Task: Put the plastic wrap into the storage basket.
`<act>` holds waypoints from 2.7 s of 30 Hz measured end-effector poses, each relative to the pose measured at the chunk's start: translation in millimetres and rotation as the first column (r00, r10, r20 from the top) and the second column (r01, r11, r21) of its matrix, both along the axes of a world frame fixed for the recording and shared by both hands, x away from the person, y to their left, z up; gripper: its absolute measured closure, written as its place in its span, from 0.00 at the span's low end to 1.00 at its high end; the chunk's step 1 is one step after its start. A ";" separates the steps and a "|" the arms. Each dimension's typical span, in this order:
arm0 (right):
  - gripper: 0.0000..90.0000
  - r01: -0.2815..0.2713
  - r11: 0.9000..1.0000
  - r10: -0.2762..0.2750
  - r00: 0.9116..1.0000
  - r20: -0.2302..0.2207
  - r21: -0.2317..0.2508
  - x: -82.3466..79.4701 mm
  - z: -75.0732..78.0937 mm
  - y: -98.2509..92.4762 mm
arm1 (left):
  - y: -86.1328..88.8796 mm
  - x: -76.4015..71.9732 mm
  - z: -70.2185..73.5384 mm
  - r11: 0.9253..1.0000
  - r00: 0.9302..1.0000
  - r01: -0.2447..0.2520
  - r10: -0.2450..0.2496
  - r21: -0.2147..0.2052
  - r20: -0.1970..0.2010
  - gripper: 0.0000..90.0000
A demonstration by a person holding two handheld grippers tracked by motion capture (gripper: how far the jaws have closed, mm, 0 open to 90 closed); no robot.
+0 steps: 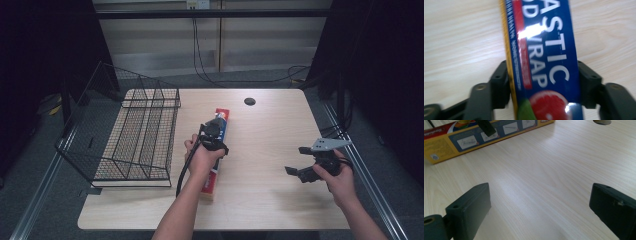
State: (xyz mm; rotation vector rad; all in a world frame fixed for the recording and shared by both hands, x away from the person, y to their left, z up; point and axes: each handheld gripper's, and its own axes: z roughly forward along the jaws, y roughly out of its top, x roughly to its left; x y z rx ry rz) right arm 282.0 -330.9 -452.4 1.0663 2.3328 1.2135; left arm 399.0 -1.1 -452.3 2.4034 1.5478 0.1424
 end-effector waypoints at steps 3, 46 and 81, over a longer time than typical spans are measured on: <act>0.04 -0.001 1.000 0.001 1.000 0.001 0.001 0.0 0.2 0.1 | 0.8 2.5 1.5 1.000 1.000 0.003 -0.003 -0.016 -0.027 0.48; 0.04 0.010 1.000 -0.010 1.000 0.016 0.004 0.3 0.2 -0.4 | 42.9 13.2 102.9 0.997 0.985 0.013 -0.026 -0.077 -0.172 0.49; 0.04 0.012 1.000 -0.012 0.999 0.031 0.002 0.6 0.4 0.5 | 78.3 12.5 155.8 0.997 0.987 -0.040 0.029 -0.067 -0.160 0.49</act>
